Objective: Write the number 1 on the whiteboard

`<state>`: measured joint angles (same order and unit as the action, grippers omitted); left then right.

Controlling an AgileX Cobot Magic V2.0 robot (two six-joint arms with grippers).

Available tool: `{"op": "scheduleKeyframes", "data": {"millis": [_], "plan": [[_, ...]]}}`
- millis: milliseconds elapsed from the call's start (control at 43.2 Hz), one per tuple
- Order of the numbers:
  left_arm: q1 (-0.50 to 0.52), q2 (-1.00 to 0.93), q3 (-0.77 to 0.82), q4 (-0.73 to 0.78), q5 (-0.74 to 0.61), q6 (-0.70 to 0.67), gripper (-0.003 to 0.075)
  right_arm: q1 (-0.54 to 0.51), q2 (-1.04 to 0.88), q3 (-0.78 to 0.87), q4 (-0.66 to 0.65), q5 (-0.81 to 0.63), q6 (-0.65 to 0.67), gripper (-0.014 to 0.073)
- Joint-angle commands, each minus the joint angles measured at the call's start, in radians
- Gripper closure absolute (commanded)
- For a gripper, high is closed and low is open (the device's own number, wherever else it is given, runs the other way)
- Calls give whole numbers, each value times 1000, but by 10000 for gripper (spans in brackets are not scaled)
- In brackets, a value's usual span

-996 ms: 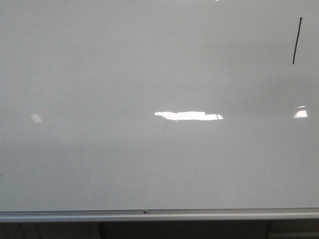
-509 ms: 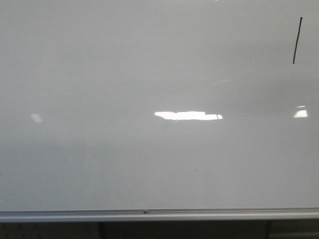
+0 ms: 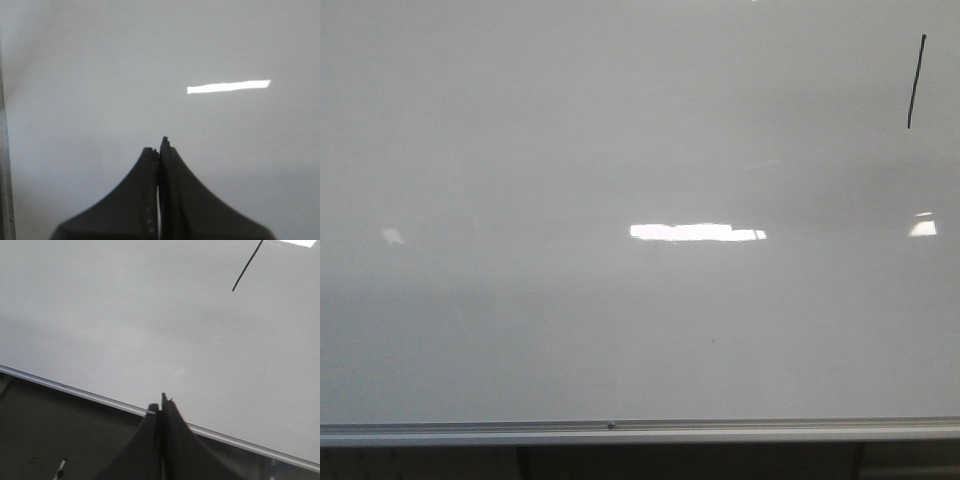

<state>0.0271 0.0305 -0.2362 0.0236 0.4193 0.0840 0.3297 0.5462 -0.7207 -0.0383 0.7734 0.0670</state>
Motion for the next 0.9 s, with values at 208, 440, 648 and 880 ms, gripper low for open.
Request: {"op": "scheduleKeyframes", "data": {"millis": [208,440,648,880], "plan": [[27,-54,255,2,-465,-8,741,-5,2,-25,-11,-75,2,655],[26,-52,268,2,-431,-8,741,-5,2,-25,-11,-74,2,655],[26,-52,268,2,-431,-8,741,-5,2,-25,-11,-74,2,655],[26,-52,268,2,-431,-8,741,-5,2,-25,-11,-74,2,655]]}}
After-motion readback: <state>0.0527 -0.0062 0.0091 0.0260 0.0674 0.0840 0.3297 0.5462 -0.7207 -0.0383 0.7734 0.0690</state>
